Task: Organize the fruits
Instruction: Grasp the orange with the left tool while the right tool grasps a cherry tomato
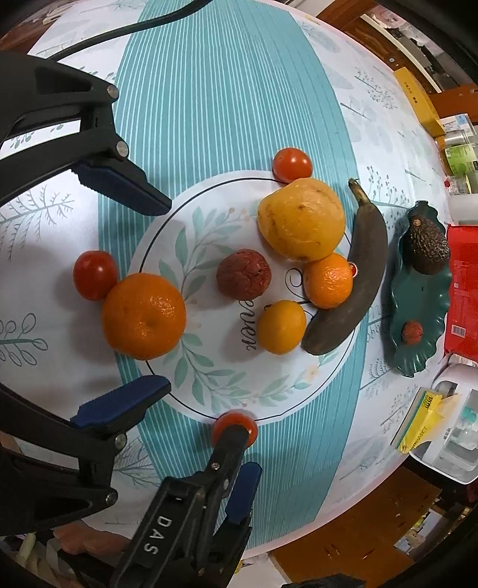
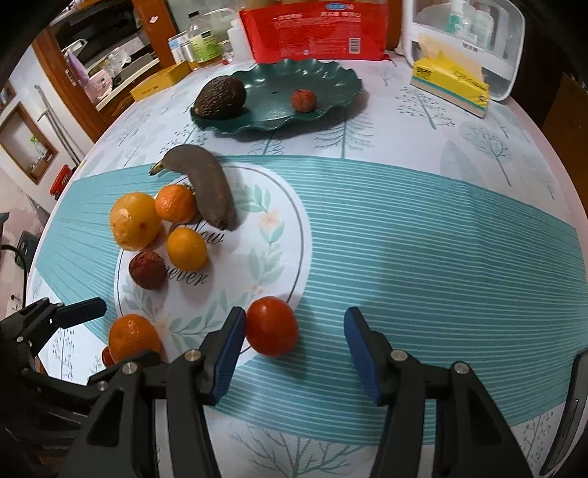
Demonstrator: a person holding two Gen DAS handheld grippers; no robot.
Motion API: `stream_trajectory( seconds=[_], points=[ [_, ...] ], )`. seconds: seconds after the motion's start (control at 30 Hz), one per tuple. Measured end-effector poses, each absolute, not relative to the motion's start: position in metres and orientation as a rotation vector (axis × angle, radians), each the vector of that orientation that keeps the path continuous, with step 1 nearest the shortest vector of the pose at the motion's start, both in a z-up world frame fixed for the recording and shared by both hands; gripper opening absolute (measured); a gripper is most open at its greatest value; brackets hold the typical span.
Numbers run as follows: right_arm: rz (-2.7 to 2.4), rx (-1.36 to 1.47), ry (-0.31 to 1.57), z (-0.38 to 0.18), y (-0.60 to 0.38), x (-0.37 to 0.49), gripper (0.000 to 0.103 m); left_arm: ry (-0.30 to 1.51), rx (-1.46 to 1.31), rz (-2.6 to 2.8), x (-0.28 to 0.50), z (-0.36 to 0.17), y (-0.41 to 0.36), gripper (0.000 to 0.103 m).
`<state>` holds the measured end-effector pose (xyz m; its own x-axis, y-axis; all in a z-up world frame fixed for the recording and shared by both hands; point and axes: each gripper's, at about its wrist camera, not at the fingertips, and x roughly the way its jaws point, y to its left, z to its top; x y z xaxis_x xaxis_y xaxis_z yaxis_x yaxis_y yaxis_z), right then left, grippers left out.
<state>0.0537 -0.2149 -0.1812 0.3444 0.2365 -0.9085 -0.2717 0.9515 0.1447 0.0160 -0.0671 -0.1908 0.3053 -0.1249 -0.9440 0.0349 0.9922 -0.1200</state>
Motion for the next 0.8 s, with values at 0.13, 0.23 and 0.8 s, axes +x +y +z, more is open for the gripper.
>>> stream_trajectory(
  seconds=[0.13,0.23,0.8],
  points=[
    [0.342,-0.052,1.180,-0.185,-0.209,0.053,0.056,1.269,-0.094,-0.109,0.016,-0.194,-0.067,0.075],
    [0.346,-0.060,1.192,-0.189,-0.206,0.054,0.056,1.277,-0.108,-0.118,0.017,-0.197,-0.066,0.065],
    [0.356,-0.086,1.193,-0.193,-0.202,0.048,0.032,1.257,-0.127,-0.144,0.017,-0.197,-0.074,0.043]
  ],
)
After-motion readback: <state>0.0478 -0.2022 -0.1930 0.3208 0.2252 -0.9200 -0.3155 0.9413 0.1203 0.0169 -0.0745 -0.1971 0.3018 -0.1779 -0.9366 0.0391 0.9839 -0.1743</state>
